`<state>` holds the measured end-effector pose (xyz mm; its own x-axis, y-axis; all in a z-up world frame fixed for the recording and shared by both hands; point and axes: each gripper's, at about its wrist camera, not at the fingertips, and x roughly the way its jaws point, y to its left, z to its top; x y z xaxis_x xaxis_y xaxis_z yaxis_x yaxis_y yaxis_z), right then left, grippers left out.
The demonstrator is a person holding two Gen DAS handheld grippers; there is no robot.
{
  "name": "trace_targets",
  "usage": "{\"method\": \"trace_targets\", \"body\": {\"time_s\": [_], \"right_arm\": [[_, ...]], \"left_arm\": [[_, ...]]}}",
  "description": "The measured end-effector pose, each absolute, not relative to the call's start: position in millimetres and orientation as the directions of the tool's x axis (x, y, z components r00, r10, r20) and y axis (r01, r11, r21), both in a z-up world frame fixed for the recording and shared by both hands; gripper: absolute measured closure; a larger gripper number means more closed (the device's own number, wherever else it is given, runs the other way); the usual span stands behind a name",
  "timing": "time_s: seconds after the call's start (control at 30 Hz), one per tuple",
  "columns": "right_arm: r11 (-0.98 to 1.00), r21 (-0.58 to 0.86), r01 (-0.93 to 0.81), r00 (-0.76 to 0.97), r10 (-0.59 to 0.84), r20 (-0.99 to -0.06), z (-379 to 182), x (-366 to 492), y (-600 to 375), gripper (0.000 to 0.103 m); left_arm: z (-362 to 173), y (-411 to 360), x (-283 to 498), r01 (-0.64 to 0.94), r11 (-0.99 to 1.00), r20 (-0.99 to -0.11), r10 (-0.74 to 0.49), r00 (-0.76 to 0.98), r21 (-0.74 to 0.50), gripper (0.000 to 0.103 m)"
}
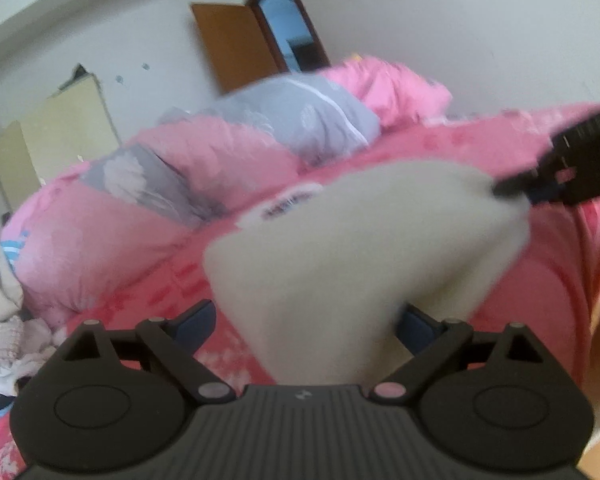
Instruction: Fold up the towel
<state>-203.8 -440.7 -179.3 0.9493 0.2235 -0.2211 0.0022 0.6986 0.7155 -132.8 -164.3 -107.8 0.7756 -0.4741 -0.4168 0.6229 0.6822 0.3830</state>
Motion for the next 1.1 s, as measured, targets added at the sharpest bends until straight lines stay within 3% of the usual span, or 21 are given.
{"method": "trace_targets", "body": {"time_s": [0.1, 0.13, 0.23, 0.43, 0.6, 0.73, 0.93, 1.1], "right_arm": [[0.697, 0.717, 0.003, 0.949, 0.224, -0.222, -179.3, -203.4, -440.6, 0.077], [0.698, 0.716, 0.003, 0.949, 0.224, -0.222, -179.2, -203.5, -440.5, 0.077], [0.700, 0.714, 0.001, 0.949, 0.225, -0.222, -178.8, -203.7, -439.8, 0.077], [0.701, 0.713, 0.005, 0.948, 0.223, -0.226, -178.8, -203.1, -439.0, 0.076], [0.700, 0.714, 0.005, 0.948, 0.224, -0.227, -177.9, -203.3, -438.9, 0.077], [0.700, 0.714, 0.006, 0.948, 0.223, -0.227, -177.6, -203.2, -438.9, 0.077], [0.701, 0.713, 0.003, 0.948, 0.225, -0.225, -177.6, -203.9, -438.5, 0.076], [0.691, 0.722, 0.003, 0.949, 0.225, -0.220, -178.5, -203.9, -440.4, 0.076]], "left_arm": [[-113.0, -161.2, -129.0, 0.596, 0.713, -0.418, -0.446, 0.791, 0.369, 0.009], [-110.2, -157.7, -127.0, 0.570, 0.736, -0.400, -0.429, 0.810, 0.365, 0.014], [-99.5, -147.9, -124.3, 0.522, 0.781, -0.350, -0.409, 0.843, 0.344, 0.013], [-114.7, -151.1, -131.6, 0.541, 0.738, -0.390, -0.396, 0.831, 0.403, 0.012], [-112.7, -147.8, -126.5, 0.503, 0.775, -0.395, -0.356, 0.847, 0.382, 0.011], [-114.7, -148.7, -134.4, 0.483, 0.764, -0.357, -0.348, 0.867, 0.429, 0.011], [-110.8, -141.3, -127.1, 0.479, 0.804, -0.383, -0.343, 0.857, 0.351, 0.011], [-102.2, -122.6, -114.9, 0.567, 0.808, -0.465, -0.444, 0.766, 0.163, 0.013]]}}
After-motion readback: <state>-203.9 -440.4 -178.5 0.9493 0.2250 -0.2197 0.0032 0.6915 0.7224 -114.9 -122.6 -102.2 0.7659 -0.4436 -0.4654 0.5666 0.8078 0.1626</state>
